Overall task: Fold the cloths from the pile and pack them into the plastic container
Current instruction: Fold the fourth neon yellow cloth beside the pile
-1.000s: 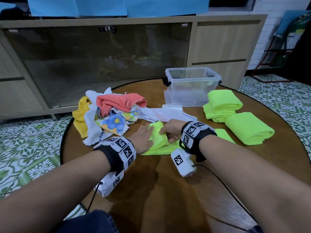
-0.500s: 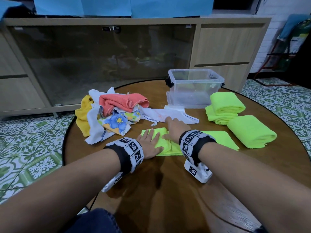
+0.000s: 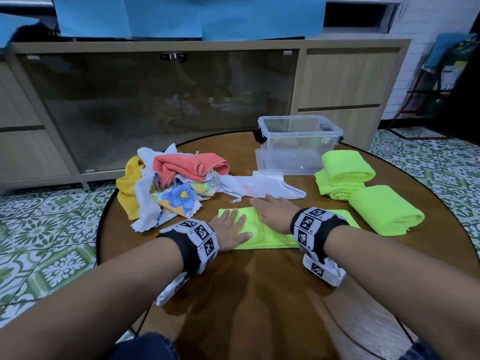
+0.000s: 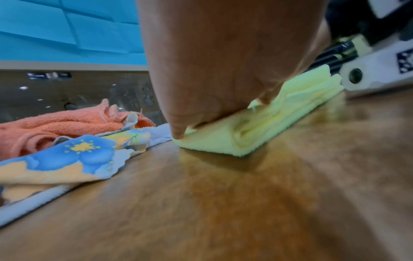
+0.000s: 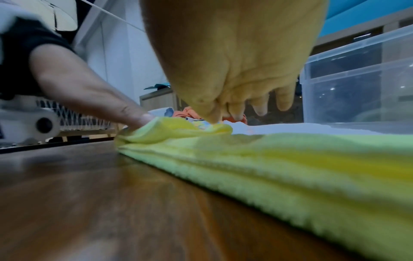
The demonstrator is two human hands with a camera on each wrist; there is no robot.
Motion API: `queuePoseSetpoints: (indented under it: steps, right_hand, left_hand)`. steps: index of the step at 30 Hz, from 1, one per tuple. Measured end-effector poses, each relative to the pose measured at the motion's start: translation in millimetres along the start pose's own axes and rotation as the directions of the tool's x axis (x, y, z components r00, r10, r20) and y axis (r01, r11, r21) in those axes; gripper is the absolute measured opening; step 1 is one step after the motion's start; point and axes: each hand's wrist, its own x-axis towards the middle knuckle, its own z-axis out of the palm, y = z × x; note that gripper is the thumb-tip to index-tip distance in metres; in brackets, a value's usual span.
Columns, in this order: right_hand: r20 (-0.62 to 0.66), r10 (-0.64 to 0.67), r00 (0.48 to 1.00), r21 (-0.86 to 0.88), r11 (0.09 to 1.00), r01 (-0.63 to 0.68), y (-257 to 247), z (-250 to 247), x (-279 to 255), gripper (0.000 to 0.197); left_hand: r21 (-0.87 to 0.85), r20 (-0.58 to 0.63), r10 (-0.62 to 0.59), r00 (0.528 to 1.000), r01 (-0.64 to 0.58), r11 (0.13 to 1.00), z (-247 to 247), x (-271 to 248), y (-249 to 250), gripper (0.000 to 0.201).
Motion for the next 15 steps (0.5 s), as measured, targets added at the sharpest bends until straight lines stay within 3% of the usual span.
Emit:
queuePoseSetpoints:
  steps: [2,5,7,10,15]
  right_hand:
    - [-0.025,-0.04,0.999,0.039,0.998,0.041,-4.3,-0.9,-2.1,0.054]
    - [0.144,-0.027,0.989,0.014,1.0,0.025,-8.9,6.0,-3.5,0.067]
    - [0.179,-0.007,0.984,-0.019,1.0,0.011,-8.4,10.3,-0.2,0.07]
    - [0.159,-0.012,0.987,-0.073,0.997,0.024,-10.1,13.0,-0.6,0.068]
    - [0.103,-0.042,0.994,-0.08,0.995,0.051,-5.4,20.1,-7.2,0.068]
  left_hand:
    - [-0.029,0.048,0.008,0.999,-0.006,1.0,-10.4,1.8,-2.6,0.057]
    - [0.024,0.082,0.007,0.997,-0.009,1.0,-21.6,4.5,-8.0,0.057]
    - [0.07,0.069,-0.018,0.997,0.013,0.997,-20.5,6.5,-9.9,0.062]
    - [0.104,0.03,-0.038,0.999,0.035,0.994,-11.1,7.1,-7.8,0.065]
    - [0.017,-0.044,-0.039,0.998,0.04,0.999,2.9,3.9,-16.6,0.064]
